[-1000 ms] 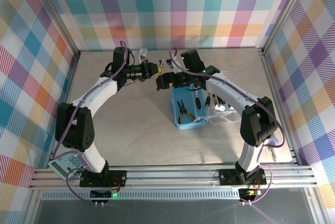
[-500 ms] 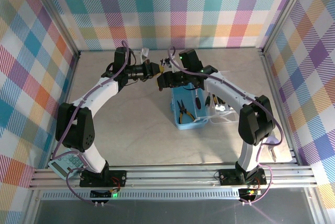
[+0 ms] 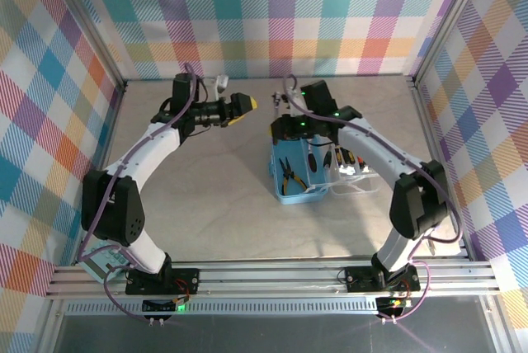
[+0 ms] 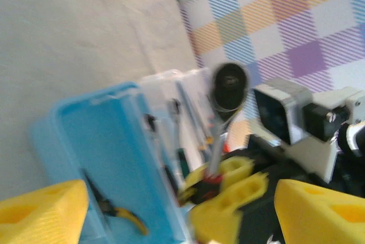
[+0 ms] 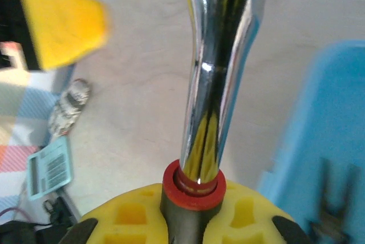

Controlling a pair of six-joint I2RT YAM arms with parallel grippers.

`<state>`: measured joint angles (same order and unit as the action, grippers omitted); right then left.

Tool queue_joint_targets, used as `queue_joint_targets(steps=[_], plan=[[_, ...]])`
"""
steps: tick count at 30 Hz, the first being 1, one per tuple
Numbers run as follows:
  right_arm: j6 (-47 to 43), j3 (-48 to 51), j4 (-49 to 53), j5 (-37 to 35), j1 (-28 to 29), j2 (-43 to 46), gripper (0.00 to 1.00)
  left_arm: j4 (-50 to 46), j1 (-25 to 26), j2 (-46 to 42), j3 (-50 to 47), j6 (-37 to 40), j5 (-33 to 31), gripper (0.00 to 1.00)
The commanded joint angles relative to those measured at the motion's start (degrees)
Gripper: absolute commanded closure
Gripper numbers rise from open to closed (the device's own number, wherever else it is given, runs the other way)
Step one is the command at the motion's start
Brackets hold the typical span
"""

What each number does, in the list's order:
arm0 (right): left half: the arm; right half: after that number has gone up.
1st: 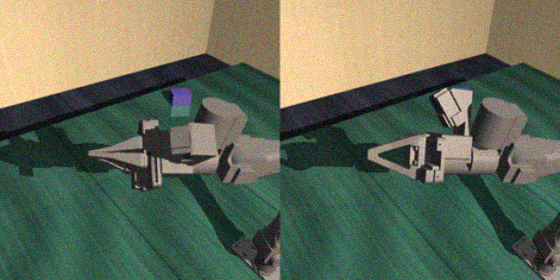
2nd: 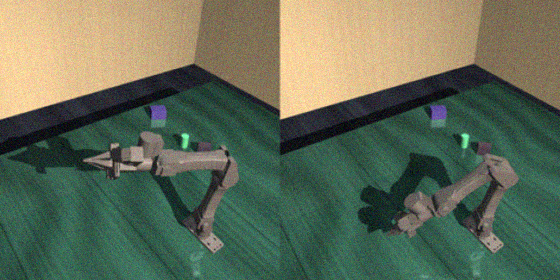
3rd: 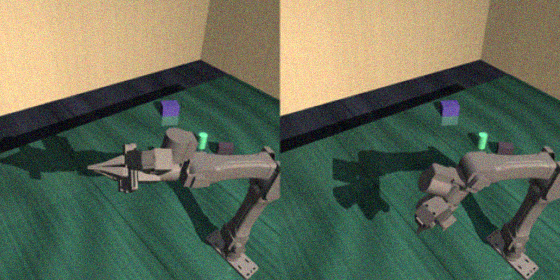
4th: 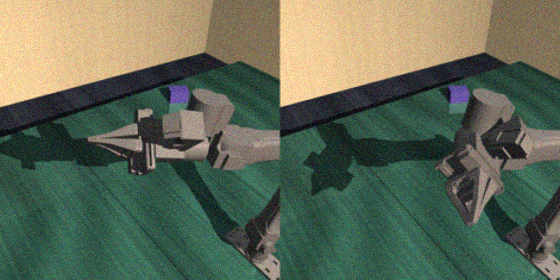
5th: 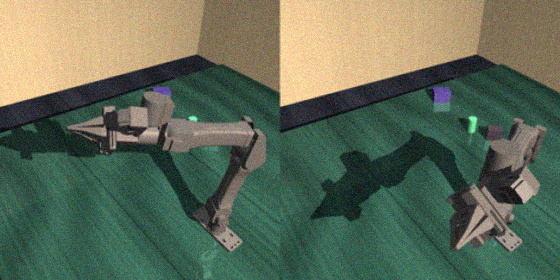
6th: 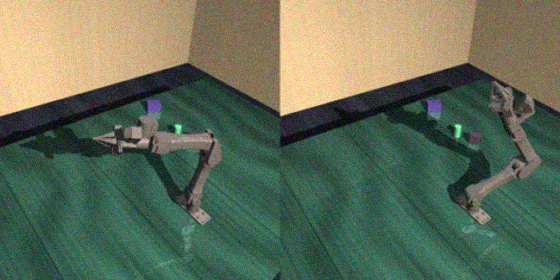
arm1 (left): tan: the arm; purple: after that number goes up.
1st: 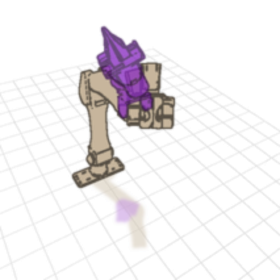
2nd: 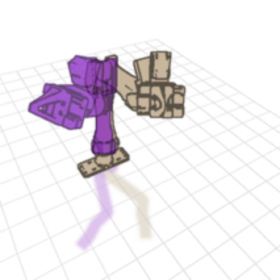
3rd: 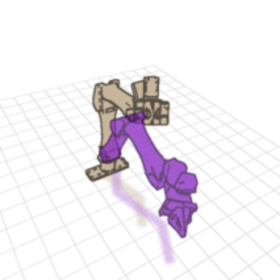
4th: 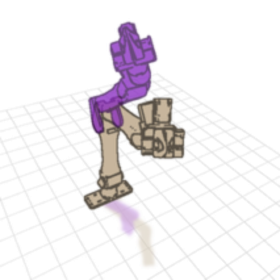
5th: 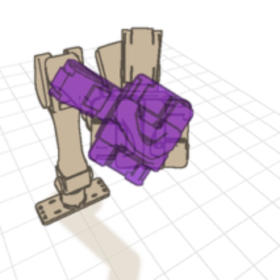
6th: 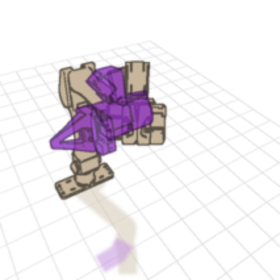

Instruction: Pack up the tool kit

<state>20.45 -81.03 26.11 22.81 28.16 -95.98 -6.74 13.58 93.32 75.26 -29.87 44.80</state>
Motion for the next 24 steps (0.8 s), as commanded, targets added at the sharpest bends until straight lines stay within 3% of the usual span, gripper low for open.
queue_joint_targets(steps=[1,5,14,20,24], plan=[[-3.98,2.33,5.36,-5.33,-3.35,5.14,1.00,-10.76,-3.60,-3.12,2.02,7.09,-8.26,0.00],[-7.35,4.49,12.47,-14.67,-5.36,5.49,1.00,-21.07,-3.78,-2.33,2.76,12.76,-21.36,0.00],[-8.58,5.18,15.01,-25.78,-5.75,0.96,1.00,-26.25,-2.06,0.22,-1.89,15.13,-35.65,0.00],[-8.51,3.95,15.88,-28.17,-5.67,-1.16,1.00,-26.50,-0.67,1.36,-1.81,15.72,-35.95,0.00],[-8.15,4.19,15.82,-27.65,-5.57,-1.28,0.92,-26.30,0.10,2.40,-1.03,15.64,-35.05,0.00]])
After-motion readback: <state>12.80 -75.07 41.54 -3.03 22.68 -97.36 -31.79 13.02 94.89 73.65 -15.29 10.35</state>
